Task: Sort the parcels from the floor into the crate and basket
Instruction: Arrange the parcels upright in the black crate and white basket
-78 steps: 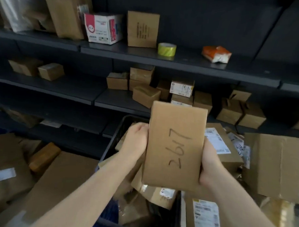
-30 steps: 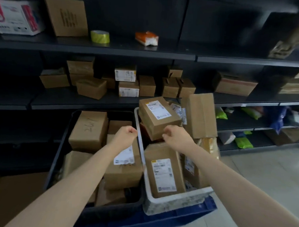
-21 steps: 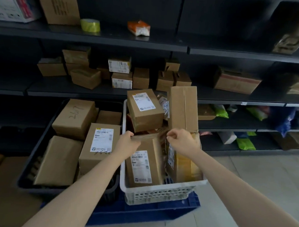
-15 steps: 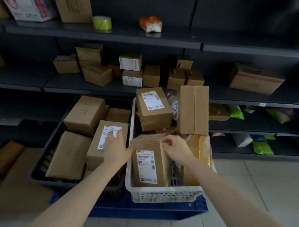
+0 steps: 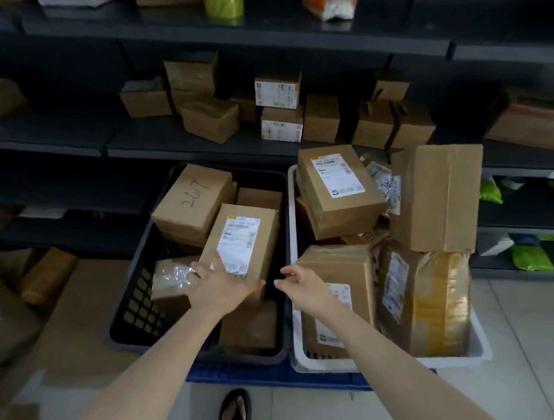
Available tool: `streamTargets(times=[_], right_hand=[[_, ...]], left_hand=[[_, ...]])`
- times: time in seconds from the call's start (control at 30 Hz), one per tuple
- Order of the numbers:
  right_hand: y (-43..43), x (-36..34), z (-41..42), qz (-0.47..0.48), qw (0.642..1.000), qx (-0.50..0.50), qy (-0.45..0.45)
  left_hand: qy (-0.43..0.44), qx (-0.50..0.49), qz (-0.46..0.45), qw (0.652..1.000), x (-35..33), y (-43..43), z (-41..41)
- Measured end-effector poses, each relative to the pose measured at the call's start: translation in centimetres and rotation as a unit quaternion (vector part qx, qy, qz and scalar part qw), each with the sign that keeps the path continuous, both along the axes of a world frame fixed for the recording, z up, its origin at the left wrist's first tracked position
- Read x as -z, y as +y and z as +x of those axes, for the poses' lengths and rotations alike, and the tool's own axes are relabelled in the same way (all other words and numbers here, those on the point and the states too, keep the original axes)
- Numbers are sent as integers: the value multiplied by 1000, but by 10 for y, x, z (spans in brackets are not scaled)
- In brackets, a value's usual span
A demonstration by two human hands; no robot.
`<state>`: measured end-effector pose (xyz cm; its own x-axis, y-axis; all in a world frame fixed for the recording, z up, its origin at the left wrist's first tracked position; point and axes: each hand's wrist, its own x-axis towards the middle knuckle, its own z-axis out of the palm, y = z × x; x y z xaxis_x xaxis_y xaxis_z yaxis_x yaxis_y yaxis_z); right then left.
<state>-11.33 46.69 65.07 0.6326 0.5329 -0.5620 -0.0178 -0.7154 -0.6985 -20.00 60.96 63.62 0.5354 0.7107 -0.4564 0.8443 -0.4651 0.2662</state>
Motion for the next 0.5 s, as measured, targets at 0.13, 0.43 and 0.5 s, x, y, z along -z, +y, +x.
streamTargets(times=[0.13,0.43,0.5], right_hand=[[41,1,-6,81,985,108,103],[99,-6,73,198,937,279,70],[101,-3,87,188,945,261,59]], left_hand=[[-84,3,-28,996,-18,17,-1],[-304,64,-250,917,-41,83,57],[-354,22,-274,894,-31,93,44]])
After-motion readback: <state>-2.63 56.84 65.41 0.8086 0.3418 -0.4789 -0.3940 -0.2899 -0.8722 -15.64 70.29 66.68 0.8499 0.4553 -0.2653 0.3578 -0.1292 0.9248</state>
